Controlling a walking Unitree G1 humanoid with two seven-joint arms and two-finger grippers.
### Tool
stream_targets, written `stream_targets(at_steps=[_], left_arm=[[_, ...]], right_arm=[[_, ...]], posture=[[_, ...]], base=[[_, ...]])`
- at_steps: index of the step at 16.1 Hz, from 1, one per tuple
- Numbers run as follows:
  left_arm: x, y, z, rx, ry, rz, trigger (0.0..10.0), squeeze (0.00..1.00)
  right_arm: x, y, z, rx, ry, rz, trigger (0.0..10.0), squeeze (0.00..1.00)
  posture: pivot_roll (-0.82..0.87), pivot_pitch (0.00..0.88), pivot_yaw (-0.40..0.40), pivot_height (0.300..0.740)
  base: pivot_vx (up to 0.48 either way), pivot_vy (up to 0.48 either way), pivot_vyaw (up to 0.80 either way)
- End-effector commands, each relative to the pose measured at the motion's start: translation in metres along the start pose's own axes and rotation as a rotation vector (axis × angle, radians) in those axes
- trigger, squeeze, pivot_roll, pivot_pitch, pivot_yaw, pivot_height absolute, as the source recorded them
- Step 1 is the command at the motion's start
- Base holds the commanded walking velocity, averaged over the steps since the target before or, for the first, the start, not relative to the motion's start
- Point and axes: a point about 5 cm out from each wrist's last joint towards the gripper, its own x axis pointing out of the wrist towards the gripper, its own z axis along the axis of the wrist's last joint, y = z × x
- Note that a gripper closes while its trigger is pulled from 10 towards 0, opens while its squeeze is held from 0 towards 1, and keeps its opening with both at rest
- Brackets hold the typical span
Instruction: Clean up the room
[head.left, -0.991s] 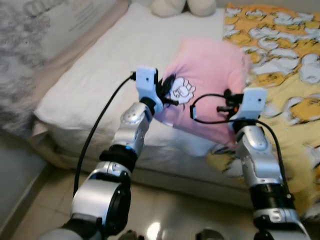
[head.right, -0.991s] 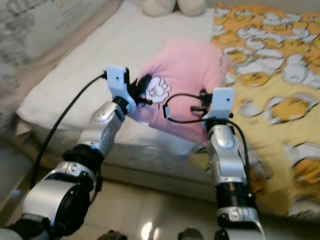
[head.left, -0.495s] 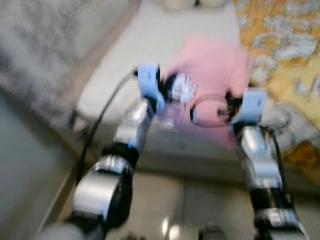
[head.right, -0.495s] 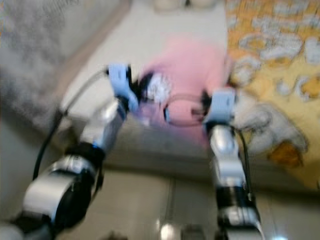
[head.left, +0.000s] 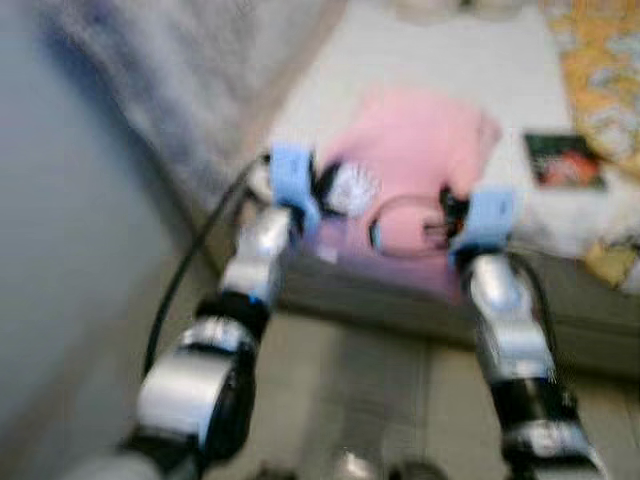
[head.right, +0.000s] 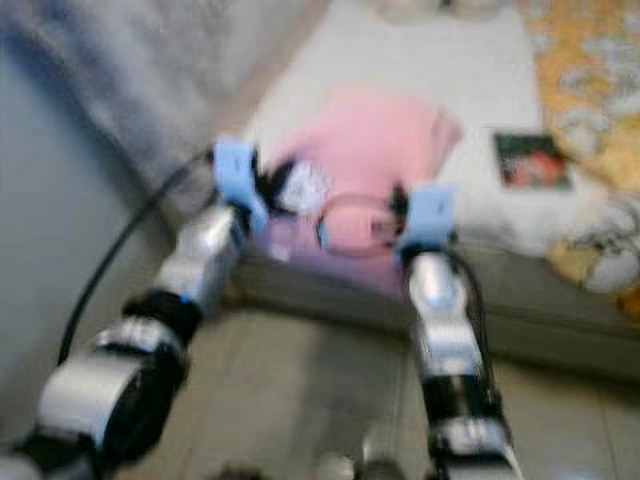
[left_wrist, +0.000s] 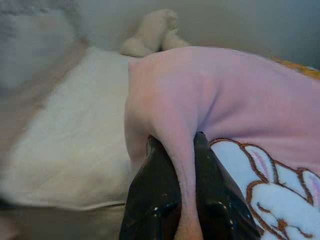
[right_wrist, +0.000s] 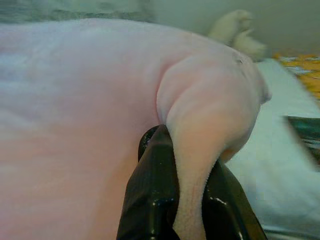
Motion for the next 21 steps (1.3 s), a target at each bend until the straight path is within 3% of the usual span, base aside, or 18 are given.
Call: stream_targets(at_steps=[1, 11, 14, 16, 21], left_arm=[[0.002, 0.003, 0.013, 0.007, -0.064, 0.016, 10.0, 0.00], [0.006, -0.014, 0.012, 0.017, -0.071, -0.076, 10.0, 0.00], [0.006, -0.020, 0.010, 0.025, -0.065, -0.103, 10.0, 0.00], [0.007, -0.016, 0.010, 0.044, -0.052, -0.034, 10.0, 0.00], [0.006, -0.021, 0.008, 0.021, -0.057, -0.088, 10.0, 0.00]], right_arm=[[-0.001, -0.013, 0.006, -0.015, -0.037, -0.052, 10.0, 0.00], [-0.003, -0.015, 0.006, -0.015, -0.043, -0.065, 10.0, 0.00], [-0.004, -0.017, 0.006, -0.034, -0.041, -0.076, 10.0, 0.00], [-0.004, -0.017, 0.007, -0.048, -0.045, -0.078, 10.0, 0.00], [-0.004, -0.018, 0.008, -0.056, -0.054, -0.097, 10.0, 0.00]], posture=[[-0.26, 0.000, 0.117, 0.740], [-0.24, 0.000, 0.113, 0.740], [-0.24, 0.000, 0.112, 0.740], [-0.24, 0.000, 0.110, 0.740], [-0.24, 0.000, 0.109, 0.740]], base=[[0.424, 0.000, 0.00], [0.424, 0.000, 0.00], [0.424, 0.000, 0.73], [0.000, 0.000, 0.68], [0.112, -0.217, 0.14]])
